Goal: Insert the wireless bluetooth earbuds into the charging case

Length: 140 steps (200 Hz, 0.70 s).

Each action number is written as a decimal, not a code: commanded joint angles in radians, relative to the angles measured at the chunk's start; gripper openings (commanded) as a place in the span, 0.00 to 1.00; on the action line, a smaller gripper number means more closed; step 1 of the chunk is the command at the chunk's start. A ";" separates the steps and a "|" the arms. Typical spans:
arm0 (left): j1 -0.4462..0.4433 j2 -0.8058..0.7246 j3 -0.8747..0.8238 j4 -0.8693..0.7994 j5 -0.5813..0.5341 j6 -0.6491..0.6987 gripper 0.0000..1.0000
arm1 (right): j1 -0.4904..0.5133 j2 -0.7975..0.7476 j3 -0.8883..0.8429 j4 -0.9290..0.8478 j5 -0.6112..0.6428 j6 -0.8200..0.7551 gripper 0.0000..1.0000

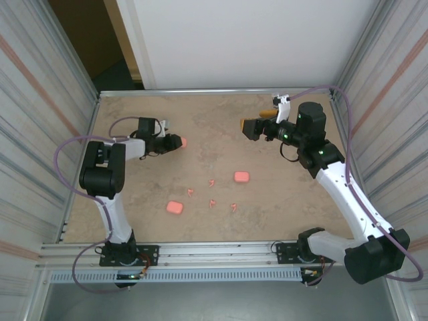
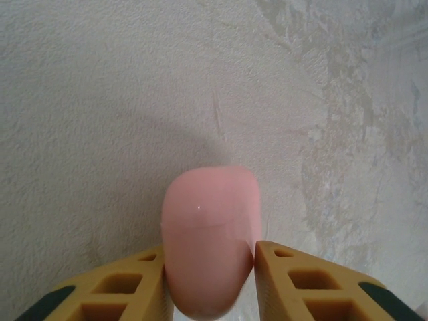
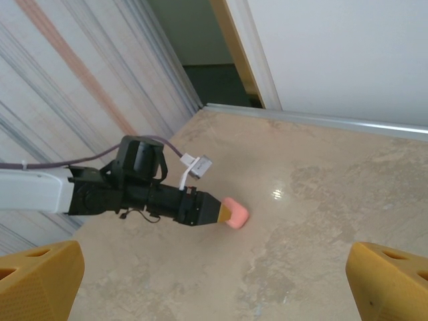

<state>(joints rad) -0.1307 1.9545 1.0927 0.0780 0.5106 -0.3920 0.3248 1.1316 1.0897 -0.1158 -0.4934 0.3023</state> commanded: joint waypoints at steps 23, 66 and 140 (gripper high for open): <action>0.017 -0.008 -0.003 -0.047 -0.039 0.027 0.39 | -0.006 -0.017 0.003 -0.014 0.006 -0.020 0.99; 0.039 -0.050 -0.021 -0.040 -0.017 0.030 0.44 | -0.007 -0.040 0.001 -0.041 0.019 -0.022 0.99; 0.052 -0.246 -0.084 -0.008 0.033 0.026 0.51 | 0.103 -0.078 -0.024 -0.085 0.106 -0.147 0.99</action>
<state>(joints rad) -0.0906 1.8191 1.0382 0.0525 0.5133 -0.3782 0.3729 1.0897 1.0893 -0.1772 -0.4404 0.2546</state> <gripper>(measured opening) 0.507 0.991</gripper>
